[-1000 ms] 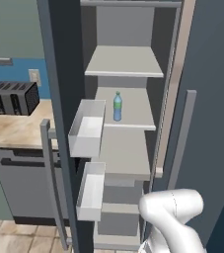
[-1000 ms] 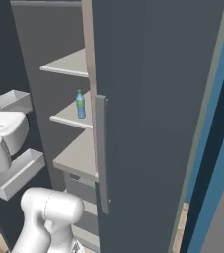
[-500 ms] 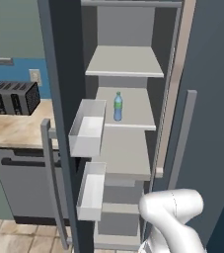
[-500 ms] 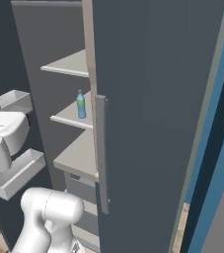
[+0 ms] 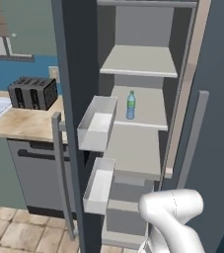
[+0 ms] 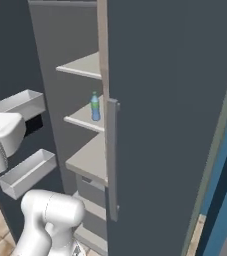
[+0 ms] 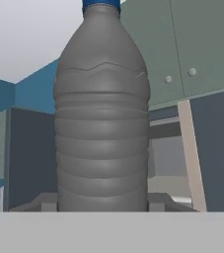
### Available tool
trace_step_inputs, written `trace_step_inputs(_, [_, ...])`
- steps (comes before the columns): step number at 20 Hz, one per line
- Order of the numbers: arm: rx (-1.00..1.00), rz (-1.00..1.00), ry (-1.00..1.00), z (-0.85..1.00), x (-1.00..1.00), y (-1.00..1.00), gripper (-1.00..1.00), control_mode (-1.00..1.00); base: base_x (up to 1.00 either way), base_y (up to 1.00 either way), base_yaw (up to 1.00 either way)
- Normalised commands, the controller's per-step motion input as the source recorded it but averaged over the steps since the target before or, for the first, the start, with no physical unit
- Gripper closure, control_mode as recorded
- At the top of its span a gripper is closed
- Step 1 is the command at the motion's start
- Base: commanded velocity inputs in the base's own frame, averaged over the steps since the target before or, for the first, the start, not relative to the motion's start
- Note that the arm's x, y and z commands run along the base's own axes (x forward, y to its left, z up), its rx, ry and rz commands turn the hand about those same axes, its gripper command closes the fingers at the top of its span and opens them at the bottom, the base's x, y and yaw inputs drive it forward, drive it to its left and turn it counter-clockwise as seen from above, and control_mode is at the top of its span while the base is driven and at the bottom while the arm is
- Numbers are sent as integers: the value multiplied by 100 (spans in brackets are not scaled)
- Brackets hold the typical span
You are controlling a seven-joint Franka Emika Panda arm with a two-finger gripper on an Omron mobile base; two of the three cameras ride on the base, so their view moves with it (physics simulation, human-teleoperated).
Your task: Take the bottled waters from the counter and place them in the freezer to freeze. Close the freezer door after placing the bottles.
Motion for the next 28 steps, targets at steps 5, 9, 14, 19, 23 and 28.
trace_step_inputs(5, [0, 0, 0, 0, 0, 0, 100, 100, 15, -3, 21])
trace_step_inputs(9, [0, 0, 0, 0, 0, 0, 100, 100, 45, 0, 15])
trace_step_inputs(14, [0, 0, 0, 0, 0, 0, 100, 100, 44, 0, 15])
trace_step_inputs(19, [0, 0, 0, 0, 0, 0, 100, 100, 67, 0, 10])
trace_step_inputs(23, [0, 0, 0, 0, 0, 0, 100, 100, 33, 0, 6])
trace_step_inputs(28, [0, 0, 0, 0, 0, 0, 100, 100, 2, 0, 0])
